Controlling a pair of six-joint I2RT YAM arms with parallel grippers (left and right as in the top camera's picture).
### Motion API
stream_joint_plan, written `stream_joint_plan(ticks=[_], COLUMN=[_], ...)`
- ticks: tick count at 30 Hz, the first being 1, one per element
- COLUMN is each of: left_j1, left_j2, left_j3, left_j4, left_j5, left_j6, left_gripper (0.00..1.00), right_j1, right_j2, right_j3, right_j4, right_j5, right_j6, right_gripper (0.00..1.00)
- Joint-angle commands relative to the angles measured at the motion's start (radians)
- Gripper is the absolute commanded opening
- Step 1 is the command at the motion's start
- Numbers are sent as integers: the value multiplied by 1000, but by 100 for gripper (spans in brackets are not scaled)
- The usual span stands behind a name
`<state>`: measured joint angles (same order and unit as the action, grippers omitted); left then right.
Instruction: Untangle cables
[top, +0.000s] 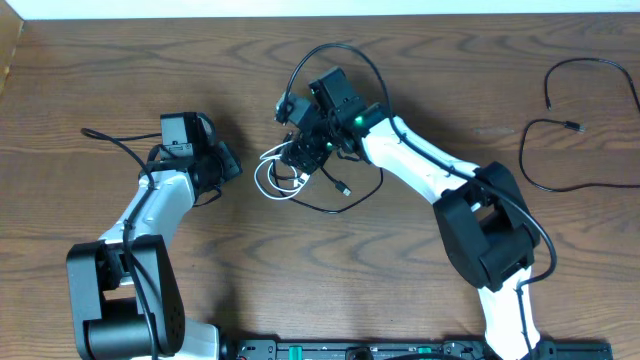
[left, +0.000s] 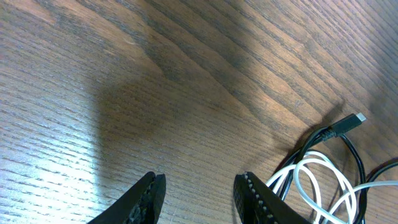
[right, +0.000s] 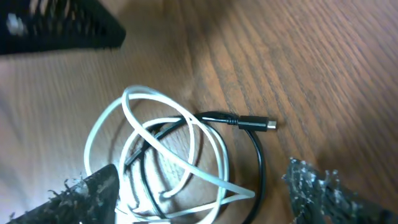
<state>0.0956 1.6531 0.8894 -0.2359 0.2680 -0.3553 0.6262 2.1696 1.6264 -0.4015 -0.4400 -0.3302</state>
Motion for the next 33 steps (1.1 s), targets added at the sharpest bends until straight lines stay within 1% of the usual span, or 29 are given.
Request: stream_joint_plan(ticks=[1, 2, 4, 6, 8, 10, 12, 13, 14, 16, 17, 18, 20, 21, 27, 33], left_j1=[0, 0, 0, 0, 0, 0, 0, 0, 0, 0, 0, 0, 0, 0, 0, 0], left_j2=[-7, -7, -7, -7, -7, -7, -7, -7, -7, -7, -7, -7, -7, -7, -7, -7], left_j3=[3, 3, 3, 3, 3, 3, 3, 3, 3, 3, 3, 3, 3, 3, 3, 3], left_j4=[-2, -2, -2, -2, -2, -2, -2, -2, -2, -2, -2, -2, -2, -2, -2, -2], left_j5=[11, 11, 11, 11, 11, 11, 11, 11, 11, 11, 11, 11, 11, 11, 11, 11], left_j6=[2, 2, 2, 2, 2, 2, 2, 2, 2, 2, 2, 2, 2, 2, 2, 2], left_gripper=[41, 41, 42, 42, 42, 42, 42, 42, 42, 42, 42, 42, 42, 42, 42, 42], right_j1=[6, 7, 8, 8, 9, 10, 10, 10, 10, 10, 10, 10, 8, 7, -4, -5], right_j2=[39, 45, 62, 82, 103, 117, 120, 120, 120, 119, 119, 119, 115, 111, 23, -91], right_j3=[-2, -2, -2, -2, -2, -2, -2, -2, -2, -2, -2, -2, -1, -1, -1, -1], right_j4=[8, 14, 38, 66, 100, 129, 152, 160, 169, 185, 190, 201, 221, 227, 221, 183], right_j5=[-14, -14, -14, -14, -8, 8, 24, 23, 23, 23, 23, 23, 23, 23, 14, 8], right_j6=[-175, -184, -184, -183, -183, -183, -183, -183, -183, -183, -179, -157, -88, -57, 68, 71], right_gripper=[84, 84, 89, 89, 84, 76, 64, 55, 45, 19, 14, 13, 4, 1, 1, 1])
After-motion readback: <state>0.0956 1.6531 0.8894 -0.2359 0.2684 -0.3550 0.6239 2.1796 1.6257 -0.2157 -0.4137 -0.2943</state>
